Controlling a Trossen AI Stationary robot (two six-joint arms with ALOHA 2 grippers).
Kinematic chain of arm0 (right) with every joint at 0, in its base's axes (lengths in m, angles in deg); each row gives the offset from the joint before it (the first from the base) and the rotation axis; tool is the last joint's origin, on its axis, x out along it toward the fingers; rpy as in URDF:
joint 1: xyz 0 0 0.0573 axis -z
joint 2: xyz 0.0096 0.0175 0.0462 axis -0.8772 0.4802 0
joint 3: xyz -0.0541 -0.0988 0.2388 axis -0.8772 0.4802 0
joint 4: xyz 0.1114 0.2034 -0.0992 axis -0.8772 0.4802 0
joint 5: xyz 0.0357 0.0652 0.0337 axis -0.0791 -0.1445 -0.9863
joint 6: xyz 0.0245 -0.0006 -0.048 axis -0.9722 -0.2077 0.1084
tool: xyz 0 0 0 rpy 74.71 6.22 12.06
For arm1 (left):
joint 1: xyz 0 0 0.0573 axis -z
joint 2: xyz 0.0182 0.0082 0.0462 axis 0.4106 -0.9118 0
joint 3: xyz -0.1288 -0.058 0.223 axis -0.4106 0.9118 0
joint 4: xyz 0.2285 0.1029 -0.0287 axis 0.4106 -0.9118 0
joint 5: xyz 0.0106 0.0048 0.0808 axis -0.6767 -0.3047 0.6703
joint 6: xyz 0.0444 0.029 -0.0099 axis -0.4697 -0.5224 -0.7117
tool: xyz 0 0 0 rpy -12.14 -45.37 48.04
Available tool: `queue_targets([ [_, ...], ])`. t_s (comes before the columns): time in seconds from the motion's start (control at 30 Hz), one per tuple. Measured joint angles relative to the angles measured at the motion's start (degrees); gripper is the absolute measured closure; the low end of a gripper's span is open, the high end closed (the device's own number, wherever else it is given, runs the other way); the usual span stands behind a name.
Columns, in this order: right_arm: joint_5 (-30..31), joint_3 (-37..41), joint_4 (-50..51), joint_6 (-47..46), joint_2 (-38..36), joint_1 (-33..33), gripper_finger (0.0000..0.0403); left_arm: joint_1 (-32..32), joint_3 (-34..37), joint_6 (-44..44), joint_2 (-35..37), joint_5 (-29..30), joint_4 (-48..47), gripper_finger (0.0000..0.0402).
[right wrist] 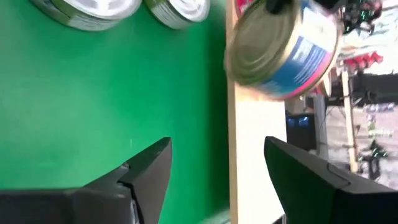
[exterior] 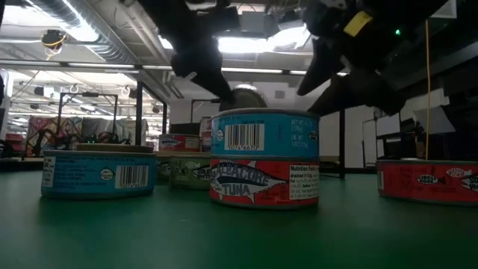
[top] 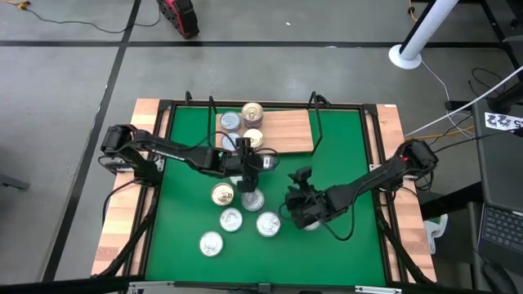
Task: Stack canned seafood by type on shelf
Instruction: Stack the blue-pink tuna can on top of the blue-pink tuna can on the shelf
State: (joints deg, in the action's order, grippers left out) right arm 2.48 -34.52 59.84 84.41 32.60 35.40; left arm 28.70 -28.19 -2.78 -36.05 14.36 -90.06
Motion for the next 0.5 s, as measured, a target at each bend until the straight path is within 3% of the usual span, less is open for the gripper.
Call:
queue_targets([
  [0.33, -3.1, 0.0, 6.5, -5.7, -3.7, 0.0, 0.0148, -1.2, -1.4, -12.7, 0.6, 19.6, -2.6, 0.0197],
  [0.5, -3.5, 0.0, 6.5, -5.8, -3.7, 0.0, 0.0148, -3.5, -1.4, -11.1, 0.6, 21.8, -5.6, 0.0198],
])
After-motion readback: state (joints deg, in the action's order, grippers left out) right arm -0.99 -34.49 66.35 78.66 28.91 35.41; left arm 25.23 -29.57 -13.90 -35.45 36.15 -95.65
